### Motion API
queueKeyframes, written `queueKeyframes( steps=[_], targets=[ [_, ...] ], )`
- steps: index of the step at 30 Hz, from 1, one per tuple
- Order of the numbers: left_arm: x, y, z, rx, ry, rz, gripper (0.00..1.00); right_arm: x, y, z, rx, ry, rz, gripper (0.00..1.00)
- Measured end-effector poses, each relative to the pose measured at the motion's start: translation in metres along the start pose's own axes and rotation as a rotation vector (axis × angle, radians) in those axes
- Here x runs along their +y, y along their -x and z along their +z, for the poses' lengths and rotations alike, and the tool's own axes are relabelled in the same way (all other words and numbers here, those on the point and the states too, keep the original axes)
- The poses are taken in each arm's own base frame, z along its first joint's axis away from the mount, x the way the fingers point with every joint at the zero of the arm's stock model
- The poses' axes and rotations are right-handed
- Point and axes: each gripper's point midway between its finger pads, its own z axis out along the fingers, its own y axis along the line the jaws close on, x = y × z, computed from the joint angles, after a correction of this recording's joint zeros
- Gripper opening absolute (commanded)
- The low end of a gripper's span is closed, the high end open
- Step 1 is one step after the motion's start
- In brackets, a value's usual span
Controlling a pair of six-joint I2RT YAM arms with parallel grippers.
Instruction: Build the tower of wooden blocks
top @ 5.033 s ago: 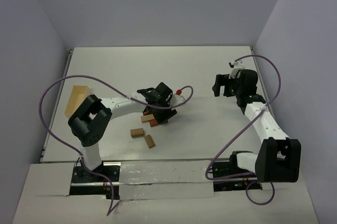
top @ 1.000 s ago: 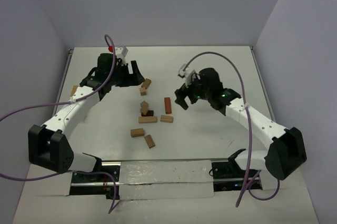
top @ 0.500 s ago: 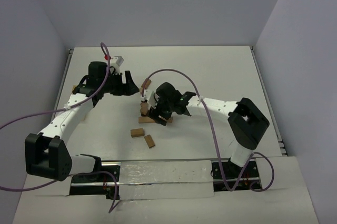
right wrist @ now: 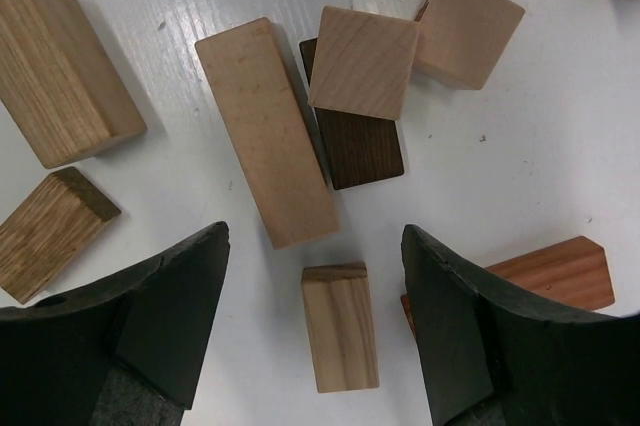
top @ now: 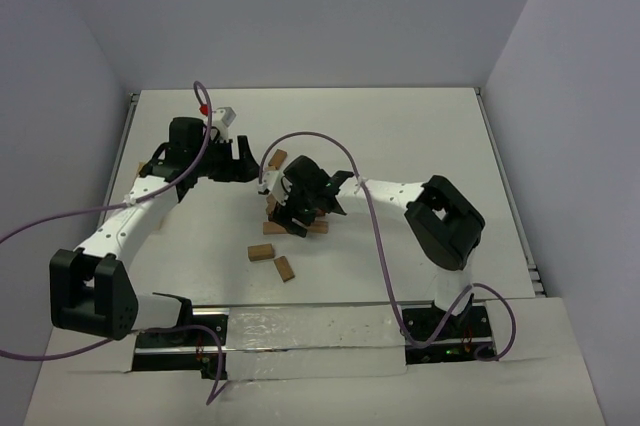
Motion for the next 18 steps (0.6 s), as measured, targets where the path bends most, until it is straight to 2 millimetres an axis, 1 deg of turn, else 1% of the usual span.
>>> queueKeyframes(
  steps=[6,9,13,18],
  targets=[
    [0.008,-0.004,0.005,0.017,0.027,0.0,0.84,0.0,-0.006,0.01,0.022,0.009,0.004,0.75],
    [0.012,-0.005,0.008,0.022,0.04,0.001,0.84,0.001,-0.011,0.015,0.036,0.015,0.006,0.73],
    [0.011,-0.004,0.008,0.022,0.039,0.002,0.84,0.003,-0.015,0.02,0.049,0.022,0.002,0.65],
    [0.009,0.005,0.008,0.006,0.036,0.009,0.84,0.004,-0.015,0.02,0.048,0.025,-0.015,0.57]
  ],
)
